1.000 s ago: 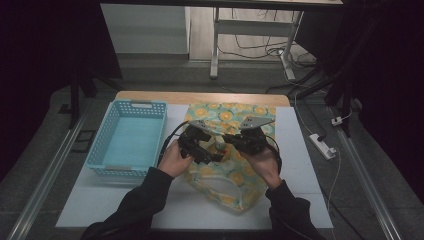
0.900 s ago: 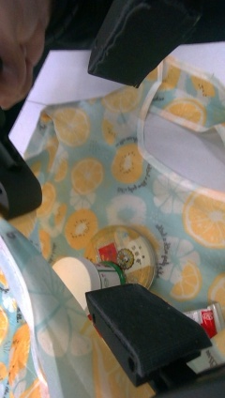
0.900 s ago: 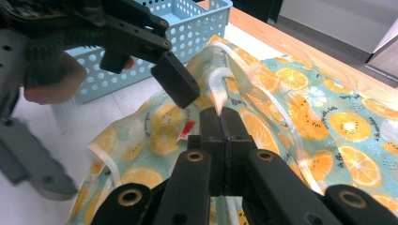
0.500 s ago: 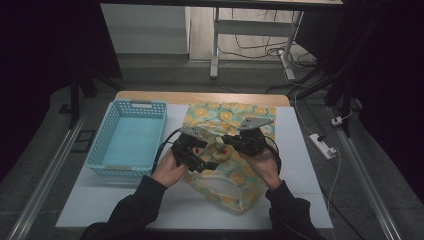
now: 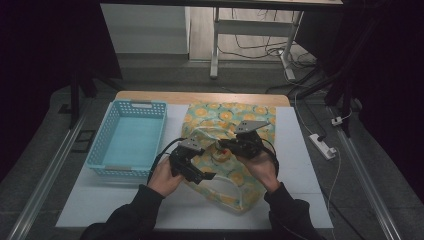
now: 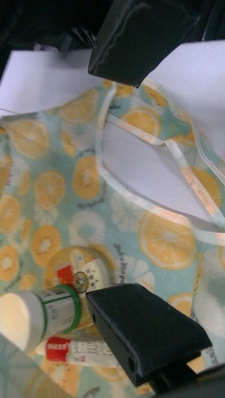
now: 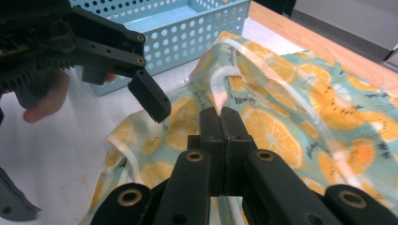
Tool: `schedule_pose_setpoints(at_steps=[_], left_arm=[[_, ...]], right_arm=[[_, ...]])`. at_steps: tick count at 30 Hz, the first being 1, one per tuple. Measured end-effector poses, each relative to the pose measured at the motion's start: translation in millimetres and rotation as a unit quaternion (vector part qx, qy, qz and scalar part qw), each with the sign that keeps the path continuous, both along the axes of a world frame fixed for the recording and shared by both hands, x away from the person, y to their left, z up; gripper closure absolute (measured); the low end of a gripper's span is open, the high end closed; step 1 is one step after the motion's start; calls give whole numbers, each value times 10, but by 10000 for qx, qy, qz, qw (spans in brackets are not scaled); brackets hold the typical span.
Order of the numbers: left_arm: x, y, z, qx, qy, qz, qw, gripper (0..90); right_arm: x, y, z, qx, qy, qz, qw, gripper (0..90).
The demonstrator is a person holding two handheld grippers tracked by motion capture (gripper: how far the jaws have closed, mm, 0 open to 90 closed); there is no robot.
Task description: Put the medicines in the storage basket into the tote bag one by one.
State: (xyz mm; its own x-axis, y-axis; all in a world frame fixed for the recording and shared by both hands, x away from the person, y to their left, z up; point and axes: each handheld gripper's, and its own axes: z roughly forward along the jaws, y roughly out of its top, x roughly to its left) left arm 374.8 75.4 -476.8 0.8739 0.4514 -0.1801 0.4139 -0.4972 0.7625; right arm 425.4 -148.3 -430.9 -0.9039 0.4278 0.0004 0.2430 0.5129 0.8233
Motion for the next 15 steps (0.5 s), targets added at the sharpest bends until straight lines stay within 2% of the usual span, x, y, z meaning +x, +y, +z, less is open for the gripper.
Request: schedule_pose_setpoints(at_steps=[6,15], left_arm=[[-22,-31,-137,356,-12,-5,9994,0],[89,42,-263,441,299,217,9983,3]], right_arm=[[-24,38,-52,-84,59,52,9999,900],[-41,61,-93,-156,100,92,9998,900]])
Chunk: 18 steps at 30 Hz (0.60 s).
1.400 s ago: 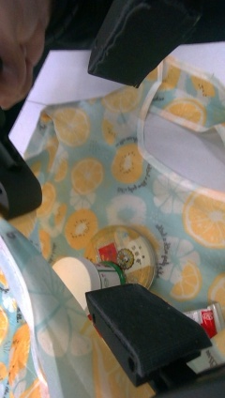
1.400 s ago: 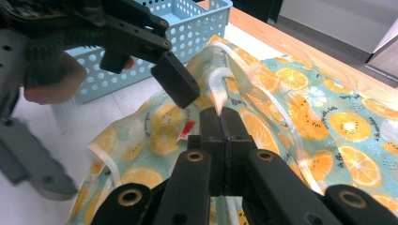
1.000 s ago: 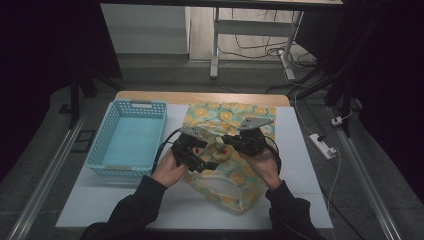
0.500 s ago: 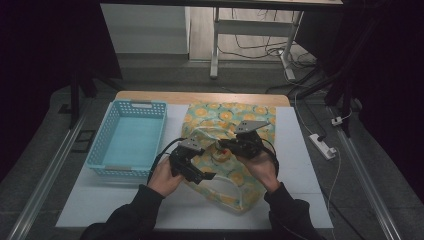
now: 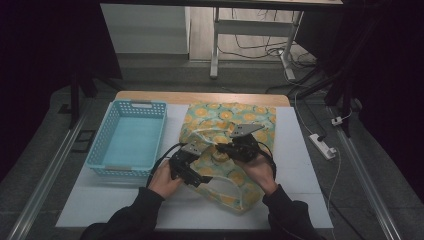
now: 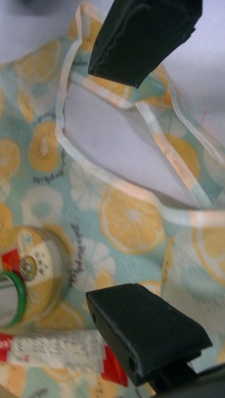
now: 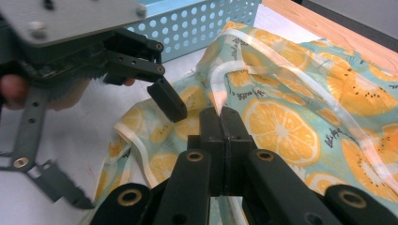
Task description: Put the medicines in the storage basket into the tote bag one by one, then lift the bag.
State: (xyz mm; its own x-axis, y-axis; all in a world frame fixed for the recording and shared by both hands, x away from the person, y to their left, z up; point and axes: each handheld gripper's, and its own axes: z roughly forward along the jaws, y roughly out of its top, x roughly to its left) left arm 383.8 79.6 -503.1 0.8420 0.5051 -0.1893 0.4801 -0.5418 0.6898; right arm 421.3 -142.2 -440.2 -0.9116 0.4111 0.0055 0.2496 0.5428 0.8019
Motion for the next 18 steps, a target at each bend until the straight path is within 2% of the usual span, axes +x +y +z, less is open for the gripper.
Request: schedule_pose_setpoints(at_steps=[3,9,12,18], left_arm=[[35,4,-41,28,75,68,9999,10],[85,-39,-162,270,94,82,9996,7],[108,-46,-211,267,147,79,9995,9],[137,-50,-297,296,117,63,9995,28]], right_arm=[[2,4,-10,-11,2,-6,10000,900],[6,2,-37,-38,42,-8,10000,900],[6,1,-47,-58,55,7,10000,900],[9,-9,-52,-62,67,-10,10000,900]])
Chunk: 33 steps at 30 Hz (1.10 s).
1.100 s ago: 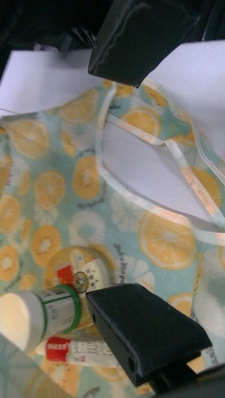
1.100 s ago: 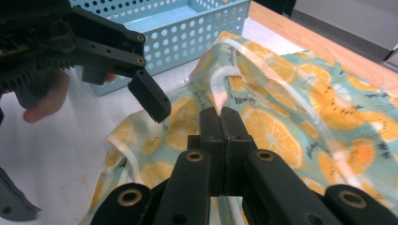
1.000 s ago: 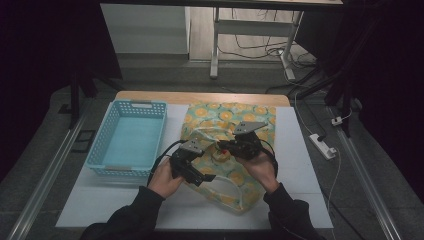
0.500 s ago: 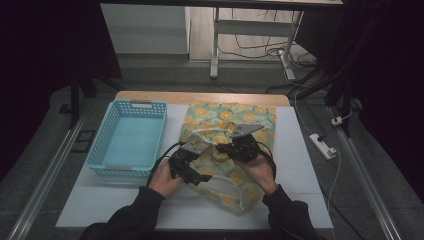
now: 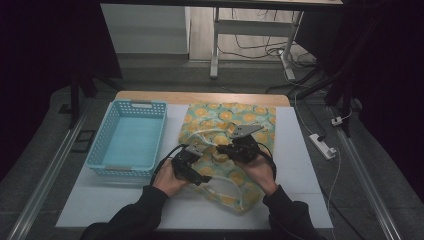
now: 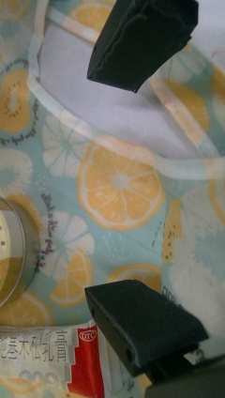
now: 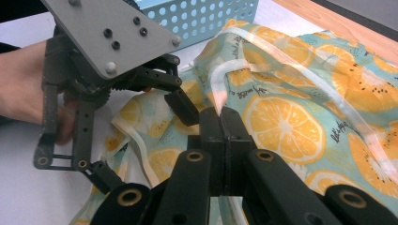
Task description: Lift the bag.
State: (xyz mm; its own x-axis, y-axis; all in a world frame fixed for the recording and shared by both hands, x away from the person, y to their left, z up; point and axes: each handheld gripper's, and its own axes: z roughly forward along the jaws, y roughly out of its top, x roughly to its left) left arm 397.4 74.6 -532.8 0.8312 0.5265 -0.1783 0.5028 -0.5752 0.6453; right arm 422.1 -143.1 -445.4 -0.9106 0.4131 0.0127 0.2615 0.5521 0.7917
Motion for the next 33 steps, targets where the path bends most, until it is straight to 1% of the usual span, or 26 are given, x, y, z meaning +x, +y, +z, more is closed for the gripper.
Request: schedule_pose_setpoints(at_steps=[2,5,7,9,11,13,14,16,18,19,21,23,25,27,29,31,33], left_arm=[[-3,-24,-37,163,-70,-4,9998,34],[-17,-54,-50,408,-259,-79,9988,40],[-47,-91,-47,661,-450,-127,9967,64],[-54,-88,-36,651,-441,-181,9967,94],[-57,-82,-18,656,-437,-242,9966,152],[-57,-76,12,673,-399,-174,9968,246],[-59,-72,25,674,-397,-147,9968,309],[-58,-68,46,693,-352,-146,9969,469],[-60,-84,57,697,-315,-125,9970,568],[-61,-98,68,726,-278,-112,9969,616],[-50,-116,83,743,-140,-62,9971,689],[-34,-128,94,765,-48,-28,9971,745],[-18,-135,98,714,81,38,9974,823],[-15,-138,98,687,144,52,9975,882],[-15,-142,102,672,193,126,9975,888],[-22,-152,112,622,280,312,9972,890],[-42,-157,130,630,232,391,9970,890]], right_arm=[[4,-5,-3,-7,-4,6,10000,900],[6,-10,-2,-4,-1,3,10000,900],[7,-16,2,-3,-1,-2,10000,900],[9,-21,5,1,2,-8,10000,900],[12,-26,5,3,8,-9,10000,900],[12,-28,4,2,9,-12,10000,900],[13,-28,4,4,14,-11,10000,900],[14,-27,1,16,31,-22,10000,900],[14,-27,-1,20,44,-23,10000,900],[16,-29,-1,22,60,-13,10000,900],[26,-38,-5,45,110,7,9999,900],[29,-44,-7,35,127,20,9999,900],[35,-53,-10,47,159,37,9999,900],[40,-62,-10,69,179,36,9998,900],[47,-75,-3,75,197,38,9998,900],[53,-88,5,79,187,34,9998,900],[57,-101,16,87,189,34,9998,900]])
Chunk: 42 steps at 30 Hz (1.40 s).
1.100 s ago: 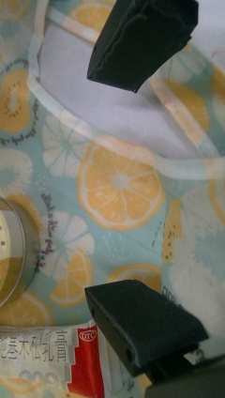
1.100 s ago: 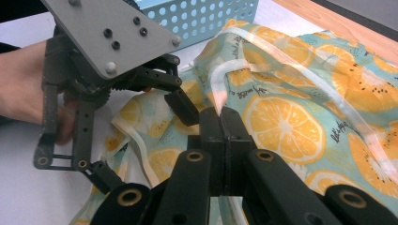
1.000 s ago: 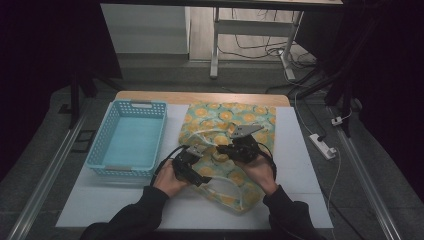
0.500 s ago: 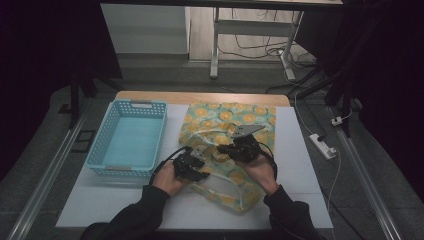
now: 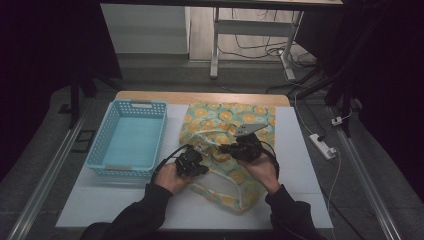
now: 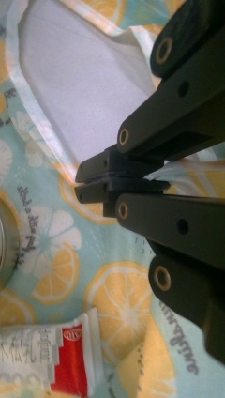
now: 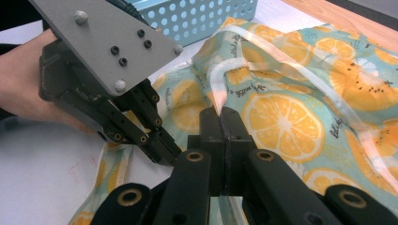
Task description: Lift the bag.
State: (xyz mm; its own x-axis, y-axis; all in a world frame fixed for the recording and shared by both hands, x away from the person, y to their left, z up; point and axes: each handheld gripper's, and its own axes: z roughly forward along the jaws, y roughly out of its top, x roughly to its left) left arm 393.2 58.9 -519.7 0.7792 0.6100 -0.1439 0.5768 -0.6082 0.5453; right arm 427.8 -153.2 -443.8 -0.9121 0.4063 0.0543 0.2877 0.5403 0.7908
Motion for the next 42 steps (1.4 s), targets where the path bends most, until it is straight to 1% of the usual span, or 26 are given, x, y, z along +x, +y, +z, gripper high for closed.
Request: schedule_pose_setpoints(at_steps=[4,8,11,12,15,19,23,26,29,31,37,39,42], left_arm=[[-28,17,102,-142,-75,50,9999,890],[-43,37,215,-336,-106,-4,9994,890],[-31,37,283,-536,-27,-13,9986,890],[-23,41,304,-551,-2,-39,9985,890],[-7,51,353,-685,95,-50,9976,891],[21,93,427,-963,214,-12,9951,890],[52,152,495,-1264,313,21,9915,891],[69,179,561,-1319,342,23,9907,891],[83,199,644,-1378,346,5,9899,891],[93,213,712,-1457,347,-35,9887,891],[120,233,929,-1430,200,-60,9895,891],[140,244,1007,-1489,179,-93,9886,891],[167,250,1135,-1513,121,-123,9883,891]], right_arm=[[6,-16,24,-24,-12,-5,10000,900],[0,-40,78,-33,-43,-12,10000,900],[-2,-55,116,-15,-24,-39,10000,900],[-2,-60,124,-14,-10,-50,10000,900],[-1,-71,145,-18,31,-71,10000,900],[-4,-81,186,-25,57,-42,10000,900],[-6,-89,259,18,58,-7,10000,900],[-12,-83,294,26,66,23,10000,900],[-17,-67,311,-28,83,57,9999,900],[-21,-59,329,-58,90,75,9999,900],[-32,-49,435,-66,62,116,9999,900],[-39,-40,473,-81,46,134,9999,900],[-43,-29,531,-91,41,167,9998,900]])
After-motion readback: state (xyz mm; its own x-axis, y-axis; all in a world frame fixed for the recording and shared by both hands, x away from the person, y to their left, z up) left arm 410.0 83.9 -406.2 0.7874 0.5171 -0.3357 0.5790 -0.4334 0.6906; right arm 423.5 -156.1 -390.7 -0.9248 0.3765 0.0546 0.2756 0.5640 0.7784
